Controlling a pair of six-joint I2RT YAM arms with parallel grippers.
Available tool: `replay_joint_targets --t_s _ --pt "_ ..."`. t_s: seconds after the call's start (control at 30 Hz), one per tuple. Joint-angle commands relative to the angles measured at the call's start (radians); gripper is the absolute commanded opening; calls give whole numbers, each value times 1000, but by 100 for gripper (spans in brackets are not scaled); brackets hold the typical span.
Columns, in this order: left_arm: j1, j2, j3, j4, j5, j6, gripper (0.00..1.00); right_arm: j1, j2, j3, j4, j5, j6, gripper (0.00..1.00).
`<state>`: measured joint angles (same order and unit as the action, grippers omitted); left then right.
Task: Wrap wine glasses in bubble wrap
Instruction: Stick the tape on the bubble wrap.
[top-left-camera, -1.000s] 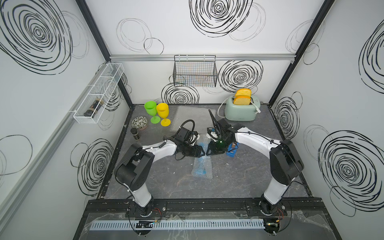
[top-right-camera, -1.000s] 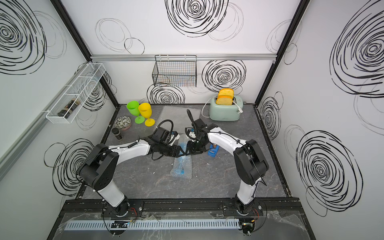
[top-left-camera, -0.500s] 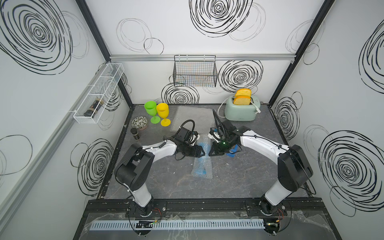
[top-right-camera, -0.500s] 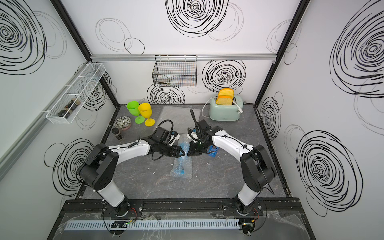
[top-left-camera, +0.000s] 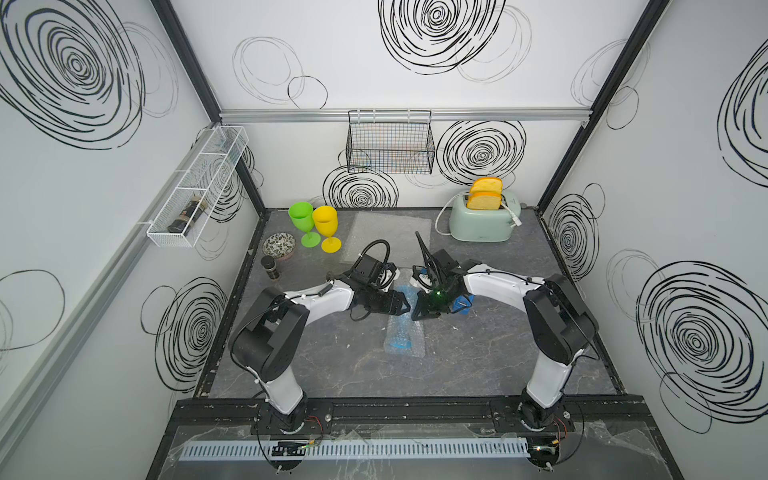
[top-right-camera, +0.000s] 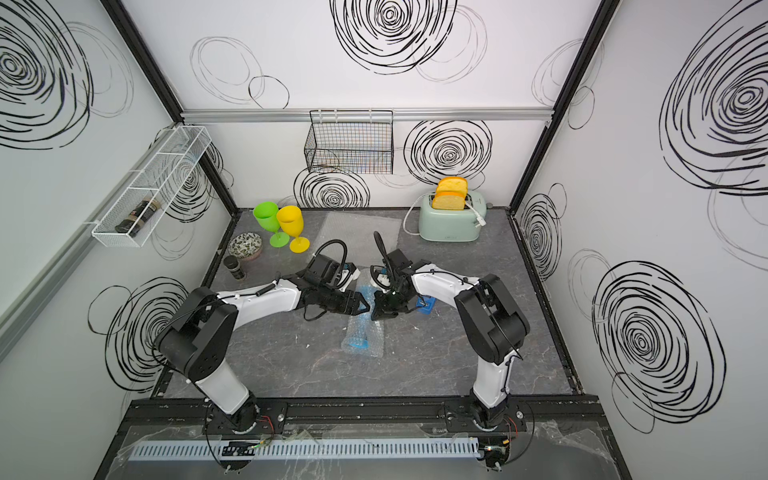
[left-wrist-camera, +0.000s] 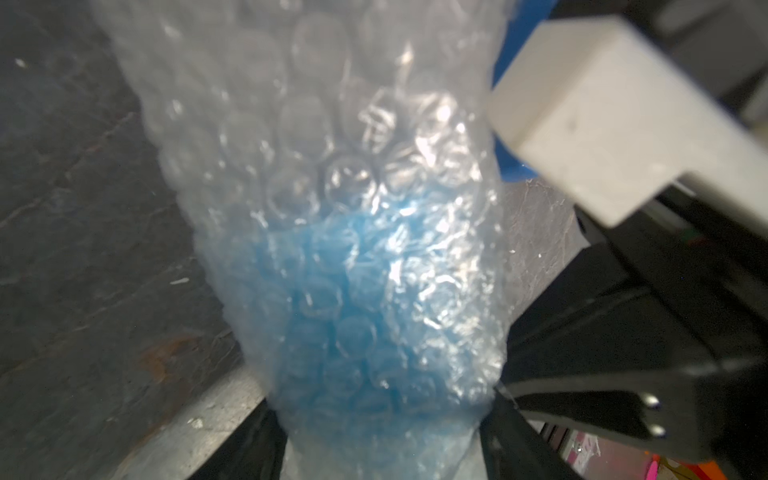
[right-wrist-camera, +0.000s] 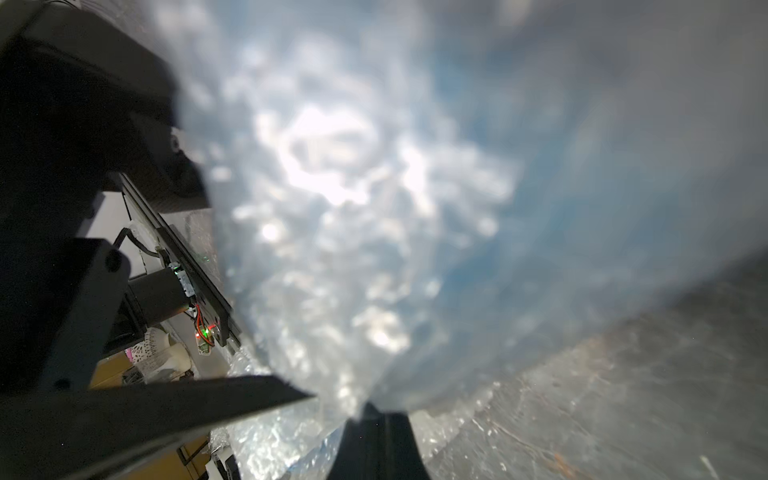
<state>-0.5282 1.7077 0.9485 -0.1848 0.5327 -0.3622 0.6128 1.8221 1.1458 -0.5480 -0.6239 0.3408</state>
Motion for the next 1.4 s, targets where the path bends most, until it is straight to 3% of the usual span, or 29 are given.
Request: replay_joint_targets --t_s 0.0,0.5,0.73,1.0,1.17,1.37 --pt "-9 23 10 -36 -33 18 73 -7 20 -6 42 7 6 0" --pt "-14 36 16 -39 -37 20 73 -35 -63 -35 9 2 -12 0" --pt "-16 39 16 -39 -37 20 73 -17 -1 -35 94 -11 33 0" --pt "-16 40 15 -28 -23 4 73 -24 -7 -69 125 64 68 3" --pt "-10 23 19 -28 -18 -3 77 -122 -118 -96 75 4 10 15" --pt "29 -36 34 -27 49 -19 89 -196 -202 -173 206 -102 57 62"
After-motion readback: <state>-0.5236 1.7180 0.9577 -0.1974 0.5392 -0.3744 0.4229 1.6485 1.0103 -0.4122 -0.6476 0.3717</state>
